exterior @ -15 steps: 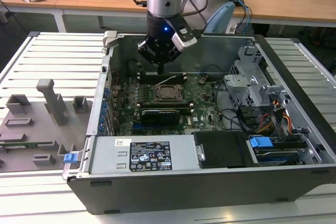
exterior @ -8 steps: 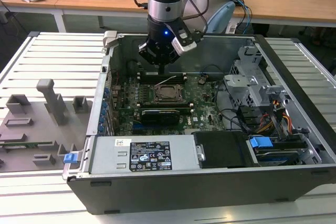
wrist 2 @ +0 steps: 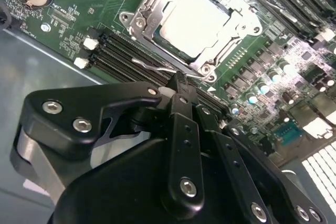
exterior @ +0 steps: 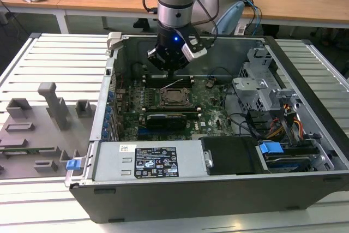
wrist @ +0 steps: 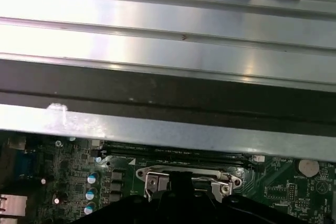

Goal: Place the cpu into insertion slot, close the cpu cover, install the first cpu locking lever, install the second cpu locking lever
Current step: 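Install the first cpu locking lever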

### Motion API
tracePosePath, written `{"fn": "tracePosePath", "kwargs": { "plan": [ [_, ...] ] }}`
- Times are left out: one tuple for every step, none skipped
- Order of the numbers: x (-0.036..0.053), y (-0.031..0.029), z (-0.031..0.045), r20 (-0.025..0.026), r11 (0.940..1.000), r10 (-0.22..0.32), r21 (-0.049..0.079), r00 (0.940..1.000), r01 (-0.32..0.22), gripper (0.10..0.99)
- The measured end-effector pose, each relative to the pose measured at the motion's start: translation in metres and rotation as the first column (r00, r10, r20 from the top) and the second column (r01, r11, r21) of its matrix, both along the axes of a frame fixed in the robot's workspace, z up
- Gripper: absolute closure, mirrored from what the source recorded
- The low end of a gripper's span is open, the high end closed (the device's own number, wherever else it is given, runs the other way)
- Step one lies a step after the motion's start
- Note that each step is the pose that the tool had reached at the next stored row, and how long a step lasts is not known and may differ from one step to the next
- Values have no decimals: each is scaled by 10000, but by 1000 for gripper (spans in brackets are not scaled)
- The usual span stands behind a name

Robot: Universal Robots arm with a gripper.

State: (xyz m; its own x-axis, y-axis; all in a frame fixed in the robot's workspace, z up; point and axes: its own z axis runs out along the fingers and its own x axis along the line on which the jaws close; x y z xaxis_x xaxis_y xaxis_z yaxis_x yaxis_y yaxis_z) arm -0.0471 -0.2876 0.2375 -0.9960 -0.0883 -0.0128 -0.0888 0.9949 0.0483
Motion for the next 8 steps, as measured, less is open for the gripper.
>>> {"fn": "tracePosePath", "kwargs": {
  "plan": [
    [15, 4, -23, -1, 10000, -1, -2, 10000, 1, 980],
    [34, 18, -50, -1, 10000, -1, -1, 10000, 1, 980],
    [52, 34, -66, 0, 10000, -1, 0, 10000, 1, 980],
    [66, 43, -74, 0, 10000, -2, 0, 10000, 2, 980],
    [80, 50, -81, 0, 10000, -1, 0, 10000, 1, 980],
    [88, 53, -84, 0, 10000, -1, 0, 10000, 1, 980],
    [94, 55, -86, 0, 10000, -1, 0, 10000, 1, 980],
    [113, 59, -91, 0, 10000, -2, 0, 10000, 2, 980]
  ]
}}
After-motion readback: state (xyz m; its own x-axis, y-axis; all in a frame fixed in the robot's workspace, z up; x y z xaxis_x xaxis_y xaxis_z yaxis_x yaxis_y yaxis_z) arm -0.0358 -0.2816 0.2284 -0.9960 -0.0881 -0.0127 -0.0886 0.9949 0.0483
